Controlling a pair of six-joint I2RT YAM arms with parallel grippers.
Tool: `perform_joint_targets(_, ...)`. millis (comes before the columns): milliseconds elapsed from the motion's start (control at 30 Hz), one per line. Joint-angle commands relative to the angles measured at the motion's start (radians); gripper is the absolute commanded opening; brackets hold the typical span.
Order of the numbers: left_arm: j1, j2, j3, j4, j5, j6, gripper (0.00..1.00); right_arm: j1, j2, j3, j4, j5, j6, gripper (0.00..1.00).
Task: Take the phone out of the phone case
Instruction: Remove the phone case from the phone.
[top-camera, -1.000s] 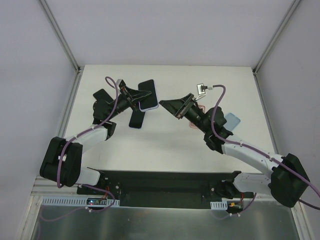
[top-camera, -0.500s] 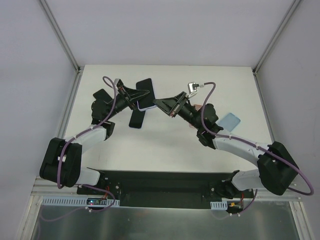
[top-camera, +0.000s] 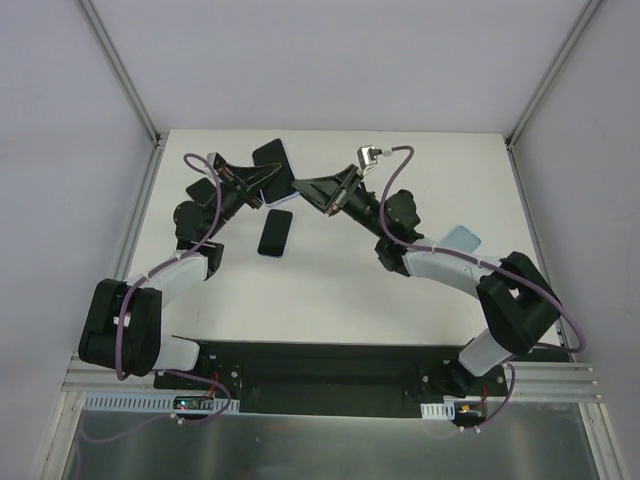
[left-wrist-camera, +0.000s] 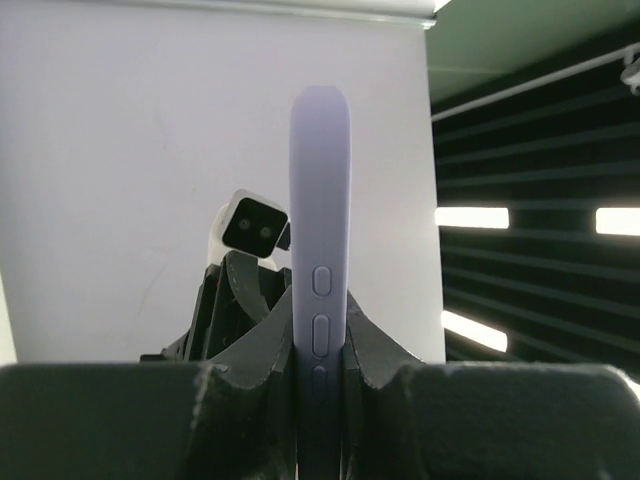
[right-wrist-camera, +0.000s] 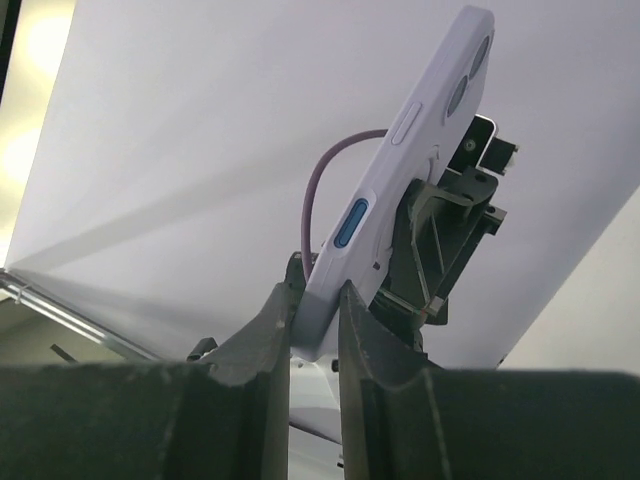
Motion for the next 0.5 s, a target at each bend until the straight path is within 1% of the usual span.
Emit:
perform_joint_targets(0,-0.032,-0.062,0.002,-0.046,-0.040,-0.287,0.00,0.048,0.062,0.155,0.349,-0.290,-0.043,0.01)
perform_joint_targets(33,-0.032,-0.078,0.002,-0.084,-0.042,-0.288,0.00,0.048,0.079,0.191,0.349,-0.334,-0.046,0.01)
perform_joint_targets(100,-0.032,-0.105,0.002,-0.150,-0.059,-0.289,0.00,0.050,0.093,0.222,0.349,-0.373,-0.047,0.01)
perform_joint_targets(233,-0.031,-0.098,0.014,-0.131,-0.080,-0.330,0.00,0.048,0.105,0.264,0.349,-0.442,-0.047,0.01)
perform_joint_targets(467,-0.031,-0.090,0.061,-0.132,-0.089,-0.352,0.00,0.053,0.093,0.261,0.349,-0.483,-0.067,0.02)
